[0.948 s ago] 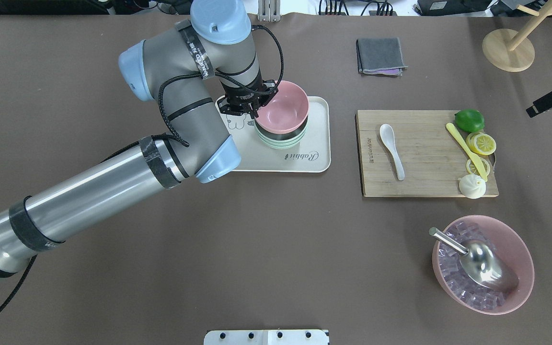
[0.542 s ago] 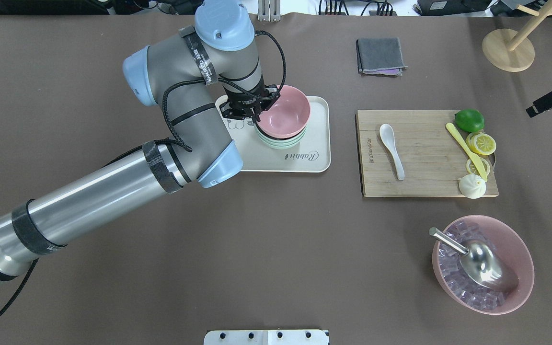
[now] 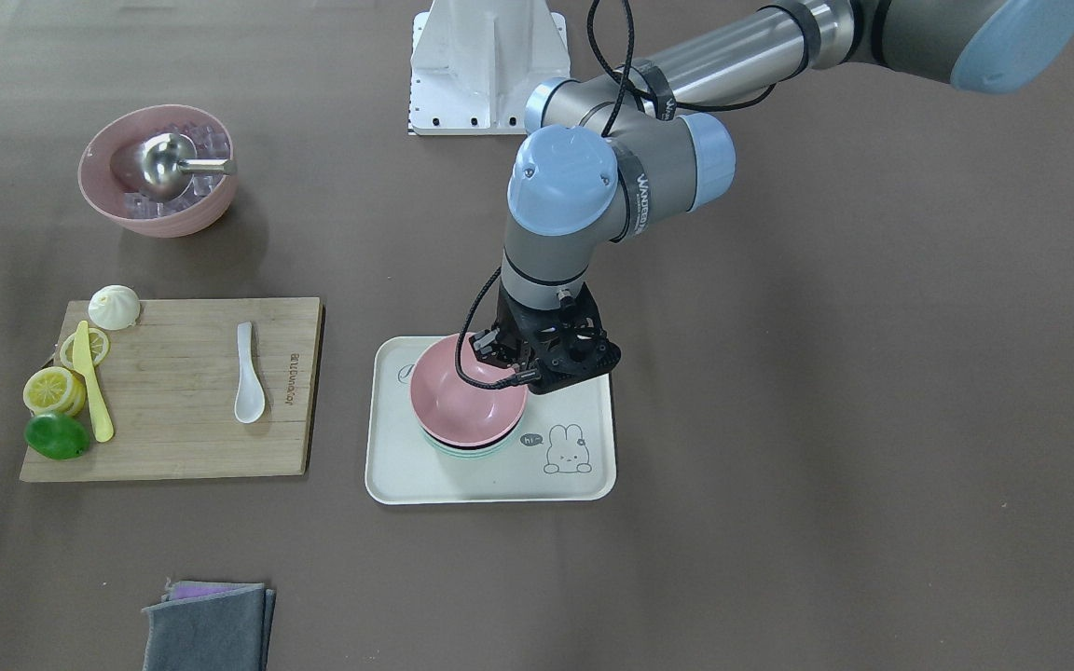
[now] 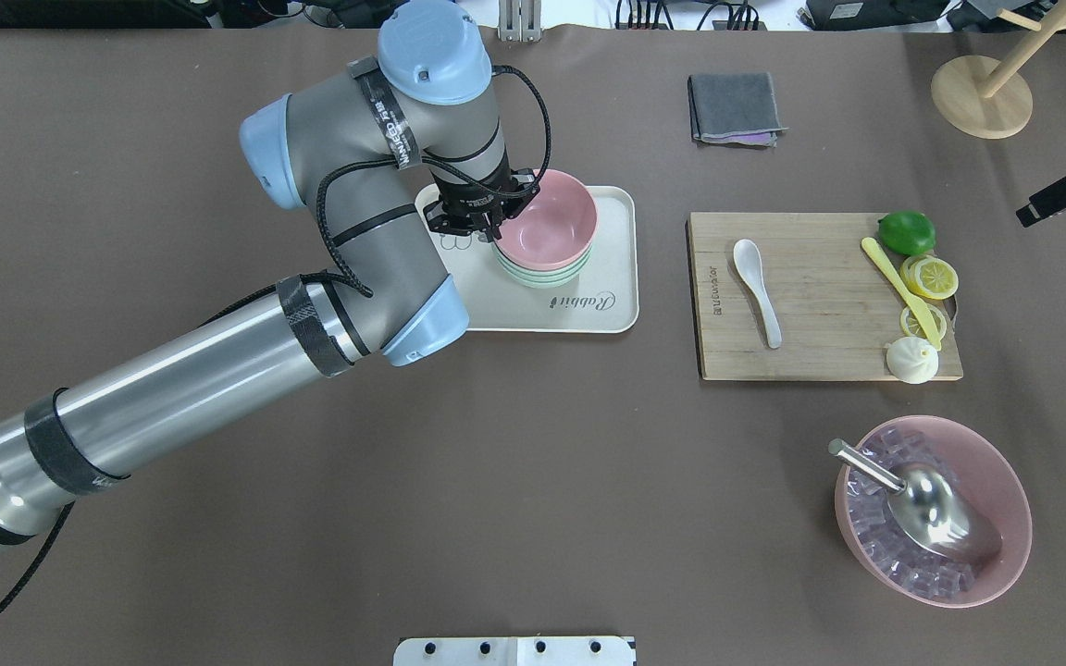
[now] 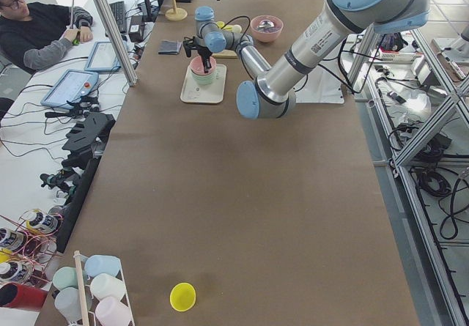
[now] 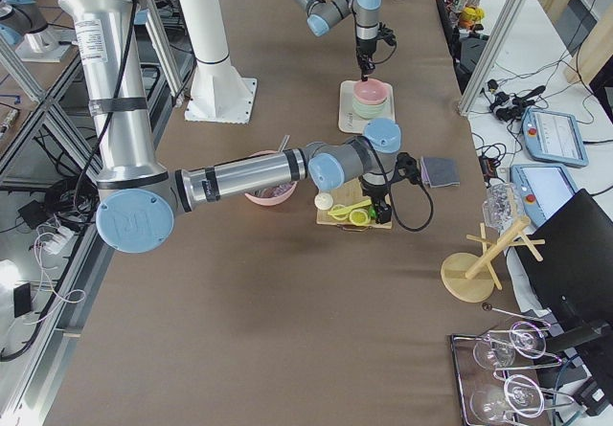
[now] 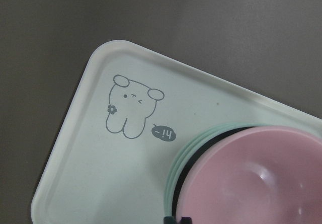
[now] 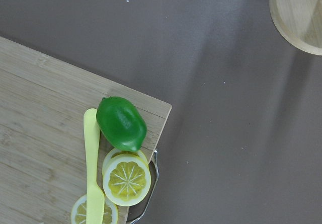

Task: Stack pink bowl on green and place spoon
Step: 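Lower the pink bowl onto the green bowls and open the left gripper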

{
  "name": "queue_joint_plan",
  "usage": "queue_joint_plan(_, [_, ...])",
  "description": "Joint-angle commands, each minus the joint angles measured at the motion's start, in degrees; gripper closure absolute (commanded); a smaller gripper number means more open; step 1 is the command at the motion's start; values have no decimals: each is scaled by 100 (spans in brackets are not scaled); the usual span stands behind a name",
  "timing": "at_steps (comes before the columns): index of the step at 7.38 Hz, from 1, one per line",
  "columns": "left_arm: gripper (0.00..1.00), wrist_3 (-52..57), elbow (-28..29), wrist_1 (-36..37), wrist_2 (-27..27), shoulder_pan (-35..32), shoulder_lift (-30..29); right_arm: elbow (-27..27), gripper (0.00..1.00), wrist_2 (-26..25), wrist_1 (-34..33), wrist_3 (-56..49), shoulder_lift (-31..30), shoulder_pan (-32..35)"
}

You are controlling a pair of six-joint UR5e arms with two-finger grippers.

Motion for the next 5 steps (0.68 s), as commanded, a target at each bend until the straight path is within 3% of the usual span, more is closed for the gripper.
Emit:
queue_joint_plan(1, [100,0,151,-231,1,43,13,-7,0,0,6,0,0,0])
queue_joint_plan(5, [100,0,170,-285,1,43,22,-15,0,0,-2,0,0,0])
